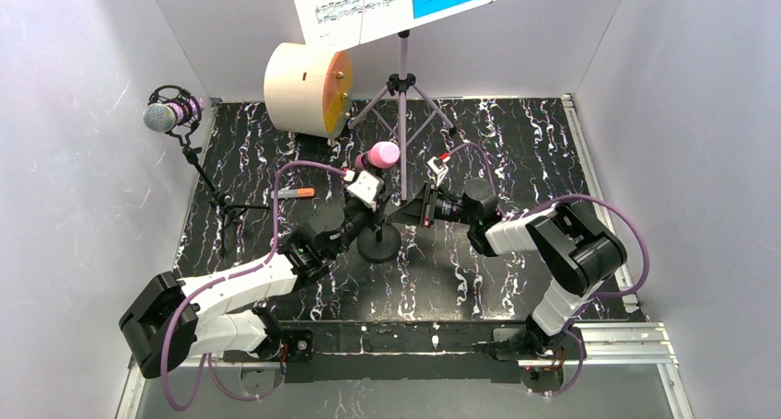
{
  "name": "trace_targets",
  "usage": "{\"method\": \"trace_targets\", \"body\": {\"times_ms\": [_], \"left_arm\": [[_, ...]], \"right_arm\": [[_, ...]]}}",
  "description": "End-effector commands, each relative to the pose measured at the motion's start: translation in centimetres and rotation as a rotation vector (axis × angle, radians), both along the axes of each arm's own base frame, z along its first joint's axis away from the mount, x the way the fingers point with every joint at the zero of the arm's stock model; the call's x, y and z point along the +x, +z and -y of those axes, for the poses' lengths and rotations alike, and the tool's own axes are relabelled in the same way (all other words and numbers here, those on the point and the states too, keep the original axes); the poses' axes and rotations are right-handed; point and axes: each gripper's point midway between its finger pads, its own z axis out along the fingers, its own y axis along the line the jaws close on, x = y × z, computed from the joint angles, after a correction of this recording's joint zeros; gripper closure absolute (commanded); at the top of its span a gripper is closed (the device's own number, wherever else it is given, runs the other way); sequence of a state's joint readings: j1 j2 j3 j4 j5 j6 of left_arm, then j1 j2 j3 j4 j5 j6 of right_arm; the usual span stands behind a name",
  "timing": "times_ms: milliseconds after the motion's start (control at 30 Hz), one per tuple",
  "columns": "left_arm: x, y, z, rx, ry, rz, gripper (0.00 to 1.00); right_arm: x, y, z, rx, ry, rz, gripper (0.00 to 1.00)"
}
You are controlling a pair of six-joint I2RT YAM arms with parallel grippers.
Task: Pack up the instrument practice props
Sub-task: Unscrew the knob on the microphone stand.
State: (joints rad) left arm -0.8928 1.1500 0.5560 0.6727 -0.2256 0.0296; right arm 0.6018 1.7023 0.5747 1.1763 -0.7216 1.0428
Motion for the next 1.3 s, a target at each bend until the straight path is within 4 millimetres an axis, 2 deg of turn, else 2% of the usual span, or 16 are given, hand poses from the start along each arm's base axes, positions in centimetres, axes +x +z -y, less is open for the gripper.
{"method": "trace_targets", "body": {"times_ms": [0, 67, 333, 533, 700, 833, 1067, 1200, 1267], "left_arm": [[-1.6, -4.8, 0.1, 0.123, -0.059, -0.116, 1.00], [-1.6, -4.8, 0.1, 0.123, -0.060, -0.117, 1.00], [-1.7, -4.8, 0.3, 0.118, -0.069, -0.122, 1.00], [-1.8, -4.7, 0.4, 0.112, -0.074, -0.120, 1.00], [-1.8, -4.7, 0.5, 0.111, -0.078, -0.120, 1.00], [-1.8, -4.7, 0.4, 0.112, -0.076, -0.121, 1.00], [-1.7, -4.7, 0.3, 0.112, -0.071, -0.118, 1.00], [-1.7, -4.7, 0.3, 0.113, -0.070, -0.120, 1.00], [-1.7, -4.8, 0.3, 0.114, -0.070, -0.121, 1.00]], "right_arm": [[-0.5, 2.5, -0.8, -0.015, 0.046, 0.235, 0.93], [-0.7, 2.2, -0.9, -0.062, 0.040, 0.316, 0.99], [-1.2, 2.1, -1.3, -0.261, 0.025, 0.805, 0.99], [-2.0, 1.6, -1.5, -0.405, 0.107, 1.144, 0.99], [-3.3, 1.0, -2.4, -0.539, 0.148, 1.554, 0.99], [-3.5, 0.9, -2.8, -0.656, 0.151, 1.787, 0.99], [-3.5, 1.1, -2.0, -0.906, 0.131, 2.268, 0.99], [-4.1, 0.4, -2.2, -1.000, 0.180, 2.469, 0.99], [-4.0, -0.5, -2.2, -1.069, 0.230, 2.553, 0.99]]}}
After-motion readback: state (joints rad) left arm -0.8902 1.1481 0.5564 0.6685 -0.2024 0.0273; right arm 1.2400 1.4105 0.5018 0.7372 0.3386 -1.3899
